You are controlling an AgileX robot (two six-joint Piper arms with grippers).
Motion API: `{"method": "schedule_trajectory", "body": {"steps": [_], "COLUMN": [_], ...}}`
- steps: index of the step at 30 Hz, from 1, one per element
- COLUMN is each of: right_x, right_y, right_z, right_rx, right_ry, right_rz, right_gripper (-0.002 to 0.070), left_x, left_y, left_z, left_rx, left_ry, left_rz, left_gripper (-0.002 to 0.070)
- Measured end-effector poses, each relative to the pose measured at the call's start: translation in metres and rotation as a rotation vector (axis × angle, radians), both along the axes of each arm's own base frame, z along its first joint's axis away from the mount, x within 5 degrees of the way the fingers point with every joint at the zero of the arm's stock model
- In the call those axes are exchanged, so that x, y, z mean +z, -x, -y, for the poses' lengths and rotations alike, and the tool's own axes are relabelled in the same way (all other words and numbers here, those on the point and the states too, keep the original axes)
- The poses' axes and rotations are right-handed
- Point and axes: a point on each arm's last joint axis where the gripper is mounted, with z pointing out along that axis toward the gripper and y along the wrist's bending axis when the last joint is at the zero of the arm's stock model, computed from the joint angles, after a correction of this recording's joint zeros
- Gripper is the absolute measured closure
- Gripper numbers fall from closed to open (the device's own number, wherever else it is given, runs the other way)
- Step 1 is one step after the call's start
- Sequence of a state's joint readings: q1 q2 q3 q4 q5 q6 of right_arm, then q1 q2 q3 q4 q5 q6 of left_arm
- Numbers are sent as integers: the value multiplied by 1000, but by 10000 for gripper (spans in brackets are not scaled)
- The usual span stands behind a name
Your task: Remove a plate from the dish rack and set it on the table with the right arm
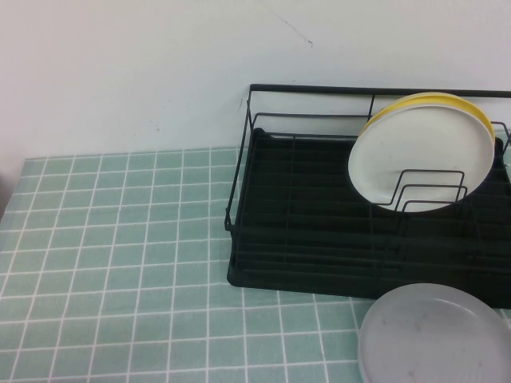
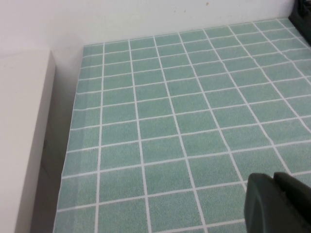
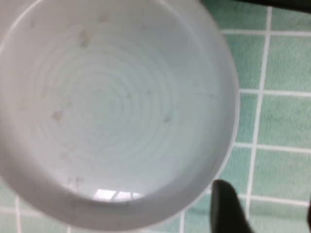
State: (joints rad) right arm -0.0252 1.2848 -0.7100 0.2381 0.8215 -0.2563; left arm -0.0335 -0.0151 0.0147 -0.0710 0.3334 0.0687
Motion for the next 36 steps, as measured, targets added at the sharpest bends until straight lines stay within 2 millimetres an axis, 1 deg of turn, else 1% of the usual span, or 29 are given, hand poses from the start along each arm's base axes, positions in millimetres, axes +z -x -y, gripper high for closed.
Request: {"method": "schedule_trajectory", "body": {"steps": [2,6,8,10,12,16,21,24,27,29,33,36], "right_x": [7,30,43,60,72,89,101,105,101,92,53,17], "right_y": [6,22,33,49,65,95,121,129,134,138,141,144], "right_z": [-1,-2,-2,-3,-4,-9,-8,-6,-3,1,10,14], "right_rx": [23,80,99,108,113,121,130,125,83,38,-37,-94], "right_ry": [0,13,20,26,18,-11,19,53,86,130,232,264], "right_rz": [10,112,182,270,323,430,539,603,781,954,1214,1315], "right_gripper": [370,583,636,658,668,676,678,678,678,678,678,678], "left_x": [0,0,0,0,0,0,0,0,0,0,0,0], "left_y": [0,0,0,0,0,0,0,0,0,0,0,0], "left_z": [0,0,0,0,0,0,0,0,0,0,0,0], "left_rx": [0,0,0,0,0,0,-1,-1,-1,-1,-1,-1], "left_ry": [0,0,0,0,0,0,-2,-2,-2,-2,-2,-2], "left_rz": [0,0,0,0,0,0,0,0,0,0,0,0], "left_gripper": [678,678,678,678,678,678,678,678,678,678,678,678]}}
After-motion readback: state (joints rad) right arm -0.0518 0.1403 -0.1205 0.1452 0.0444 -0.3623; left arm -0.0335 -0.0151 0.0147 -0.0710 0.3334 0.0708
